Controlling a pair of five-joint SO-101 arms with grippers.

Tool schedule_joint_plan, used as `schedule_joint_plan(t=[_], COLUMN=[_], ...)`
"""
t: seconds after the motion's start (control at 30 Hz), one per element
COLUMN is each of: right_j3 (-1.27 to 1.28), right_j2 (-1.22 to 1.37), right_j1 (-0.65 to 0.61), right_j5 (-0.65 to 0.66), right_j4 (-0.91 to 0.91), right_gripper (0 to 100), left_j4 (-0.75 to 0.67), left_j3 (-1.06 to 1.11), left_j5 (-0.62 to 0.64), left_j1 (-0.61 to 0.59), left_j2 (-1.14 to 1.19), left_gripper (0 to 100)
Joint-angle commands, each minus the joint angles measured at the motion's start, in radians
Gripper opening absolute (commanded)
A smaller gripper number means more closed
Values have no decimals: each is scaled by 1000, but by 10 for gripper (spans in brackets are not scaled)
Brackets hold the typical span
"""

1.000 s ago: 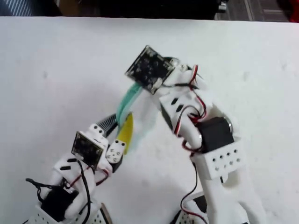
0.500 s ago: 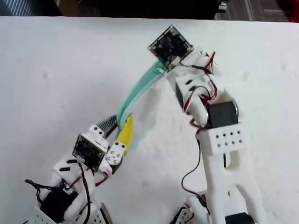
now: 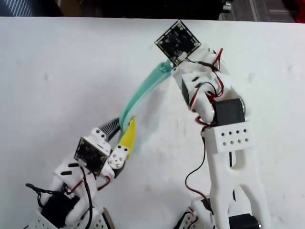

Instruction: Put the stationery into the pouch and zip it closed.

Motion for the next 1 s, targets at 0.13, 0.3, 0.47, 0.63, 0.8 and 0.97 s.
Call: schedule_joint_plan(t=[0.13, 0.3, 0.47, 0.63, 0.8, 0.97], right_j3=[-180, -299, -345, -420, -486, -578], right_j2=[-182, -200, -111, 21, 145, 255], right_j1=[-73, -199, -443, -455, -443, -441], right_j5=[-212, -417, -660, -867, -990, -993], right_j4=[286, 427, 453, 522, 591, 624], right_gripper=[285, 208, 251, 318, 349, 348], left_j4=[20, 31, 41, 84, 81, 81], left_j3=[-41, -40, -40, -41, -41, -41], left_j5=[-6, -5, -5, -5, -5, -8], left_j1=[18, 18, 19, 19, 19, 19], left_j2=[-4, -4, -4, -4, -4, -4], left_gripper=[20, 20, 20, 20, 20, 20])
